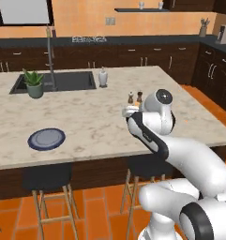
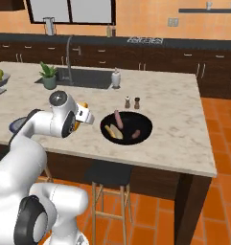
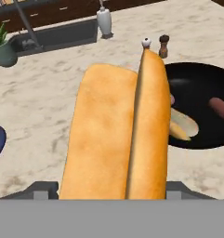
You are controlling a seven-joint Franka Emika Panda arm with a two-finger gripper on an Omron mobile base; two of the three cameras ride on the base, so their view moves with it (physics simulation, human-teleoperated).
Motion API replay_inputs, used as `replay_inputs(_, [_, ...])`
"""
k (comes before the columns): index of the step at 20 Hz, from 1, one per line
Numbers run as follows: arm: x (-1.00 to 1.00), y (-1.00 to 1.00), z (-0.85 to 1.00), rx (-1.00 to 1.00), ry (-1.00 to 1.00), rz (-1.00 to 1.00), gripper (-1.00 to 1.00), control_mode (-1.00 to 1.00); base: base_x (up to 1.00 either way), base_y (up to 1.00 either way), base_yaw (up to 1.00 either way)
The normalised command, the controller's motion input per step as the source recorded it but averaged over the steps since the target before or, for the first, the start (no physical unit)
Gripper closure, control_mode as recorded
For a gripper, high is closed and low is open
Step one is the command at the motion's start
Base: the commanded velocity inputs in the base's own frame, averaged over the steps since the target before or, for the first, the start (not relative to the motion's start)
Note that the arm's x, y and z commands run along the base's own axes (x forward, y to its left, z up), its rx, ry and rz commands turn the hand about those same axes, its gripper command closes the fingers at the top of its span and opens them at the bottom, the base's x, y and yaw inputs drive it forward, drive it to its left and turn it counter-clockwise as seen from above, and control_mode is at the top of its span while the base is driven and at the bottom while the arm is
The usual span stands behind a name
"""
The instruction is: Place one bun and one sausage from the bowl on each plate.
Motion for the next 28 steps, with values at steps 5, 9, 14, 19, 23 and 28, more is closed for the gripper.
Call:
replay_inputs(5, [0.00, 0.00, 0.00, 0.00, 0.00, 0.00, 1.00, 1.00, 0.31, 1.00, 0.07])
replay_inputs(9, [0.00, 0.00, 0.00, 0.00, 0.00, 0.00, 1.00, 1.00, 0.01, 1.00, 0.14])
replay_inputs(14, [0.00, 0.00, 0.00, 0.00, 0.00, 0.00, 1.00, 1.00, 0.11, 1.00, 0.08])
replay_inputs(19, [0.00, 0.00, 0.00, 0.00, 0.00, 0.00, 1.00, 1.00, 0.50, 1.00, 0.01])
replay_inputs(23, [0.00, 0.00, 0.00, 0.00, 0.00, 0.00, 1.00, 1.00, 0.69, 1.00, -0.01])
replay_inputs(28, [0.00, 0.20, 0.04, -0.01, -0.01, 0.00, 1.00, -1.00, 0.36, 0.80, 0.00])
